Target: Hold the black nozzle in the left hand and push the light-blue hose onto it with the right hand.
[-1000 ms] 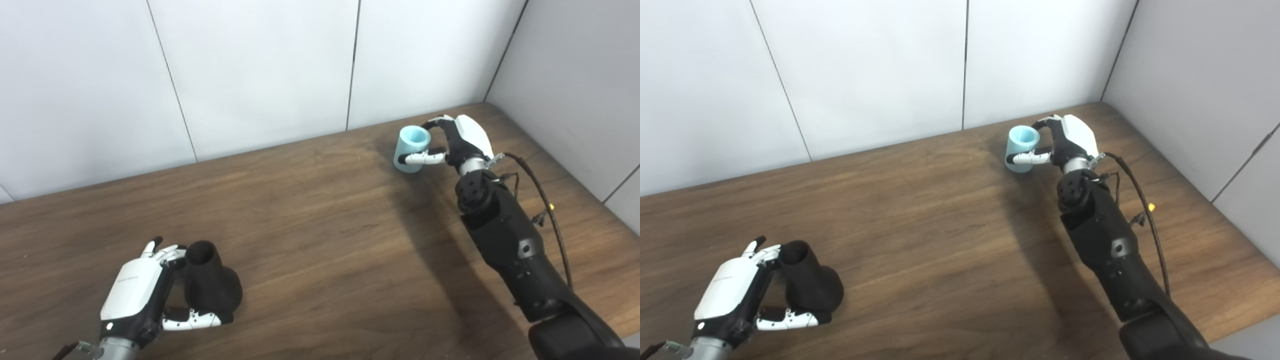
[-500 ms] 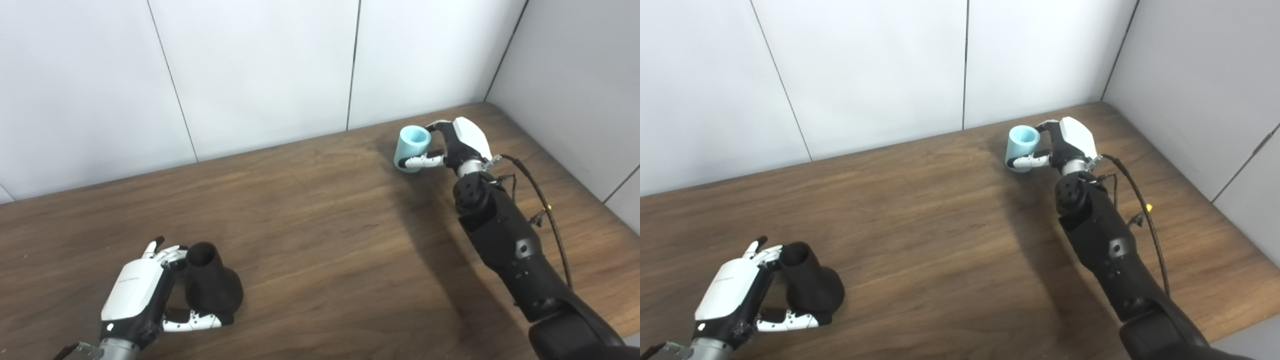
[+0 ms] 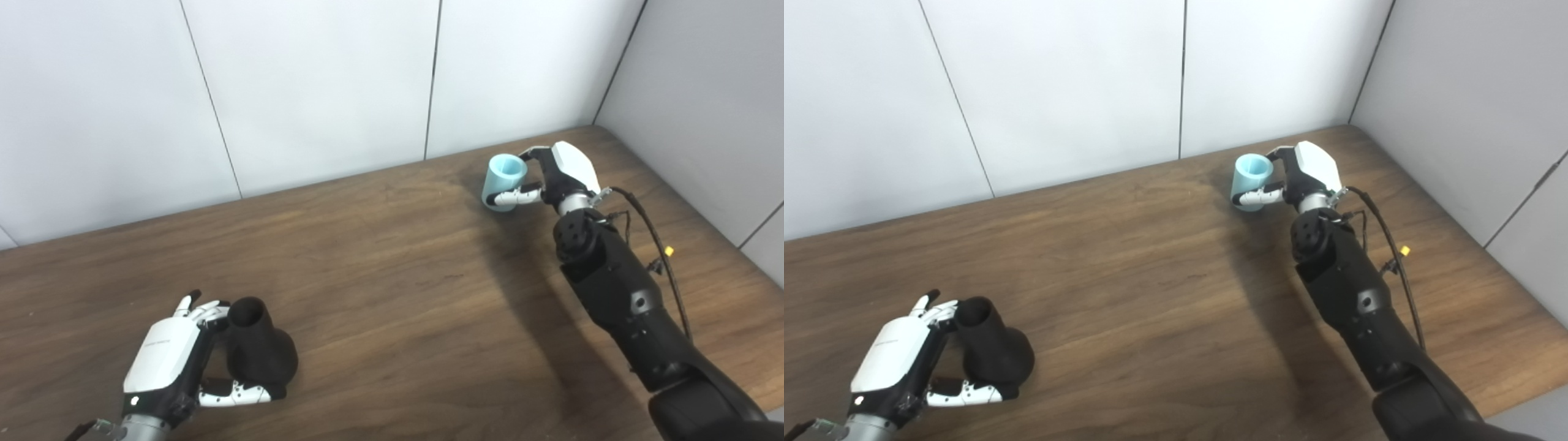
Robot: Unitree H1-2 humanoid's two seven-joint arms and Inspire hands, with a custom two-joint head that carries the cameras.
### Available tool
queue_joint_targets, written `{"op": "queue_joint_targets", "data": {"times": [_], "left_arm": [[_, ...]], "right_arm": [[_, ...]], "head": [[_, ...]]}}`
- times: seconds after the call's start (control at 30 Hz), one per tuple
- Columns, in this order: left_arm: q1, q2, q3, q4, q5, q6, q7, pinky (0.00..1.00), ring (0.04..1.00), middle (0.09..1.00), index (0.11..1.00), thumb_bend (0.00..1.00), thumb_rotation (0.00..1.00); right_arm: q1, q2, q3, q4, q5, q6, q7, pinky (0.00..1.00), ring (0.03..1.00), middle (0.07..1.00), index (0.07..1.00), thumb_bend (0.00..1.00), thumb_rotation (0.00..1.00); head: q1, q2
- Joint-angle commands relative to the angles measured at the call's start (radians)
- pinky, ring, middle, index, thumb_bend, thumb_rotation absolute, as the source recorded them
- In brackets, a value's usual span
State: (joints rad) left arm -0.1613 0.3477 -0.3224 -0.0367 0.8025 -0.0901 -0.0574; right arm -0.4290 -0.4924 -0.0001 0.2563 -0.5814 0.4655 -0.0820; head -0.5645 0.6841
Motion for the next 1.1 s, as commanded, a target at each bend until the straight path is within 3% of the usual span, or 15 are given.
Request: {"op": "queue_joint_targets", "data": {"times": [0.0, 0.5, 0.77, 1.07], "left_arm": [[0.002, 0.026, -0.005, -0.003, 0.02, 0.008, -0.029, 1.0, 0.85, 0.731, 0.48, 0.52, 0.05], [0.006, 0.026, -0.006, -0.017, 0.033, 0.007, -0.031, 1.0, 0.832, 0.719, 0.48, 0.52, 0.05], [0.007, 0.024, -0.006, -0.019, 0.028, 0.005, -0.036, 1.0, 0.832, 0.723, 0.48, 0.52, 0.05], [0.009, 0.023, -0.006, -0.019, 0.03, 0.009, -0.037, 1.0, 0.835, 0.727, 0.48, 0.52, 0.06]], "right_arm": [[-0.049, -0.037, -0.003, -0.018, -0.023, -0.006, -0.026, 0.78, 0.912, 0.866, 0.669, 0.87, 0.35], [-0.054, -0.044, 0.009, 0.014, -0.021, -0.019, -0.04, 0.73, 0.88, 0.832, 0.659, 0.87, 0.37], [-0.045, -0.04, 0.007, 0.039, -0.011, -0.064, -0.081, 0.72, 0.85, 0.796, 0.619, 0.89, 0.34], [-0.043, -0.043, 0.016, 0.03, -0.022, -0.076, -0.091, 0.71, 0.837, 0.759, 0.604, 0.81, 0.33]], "head": [[-0.001, 0.001], [0.001, 0.008], [0.003, 0.01], [0.002, 0.014]]}}
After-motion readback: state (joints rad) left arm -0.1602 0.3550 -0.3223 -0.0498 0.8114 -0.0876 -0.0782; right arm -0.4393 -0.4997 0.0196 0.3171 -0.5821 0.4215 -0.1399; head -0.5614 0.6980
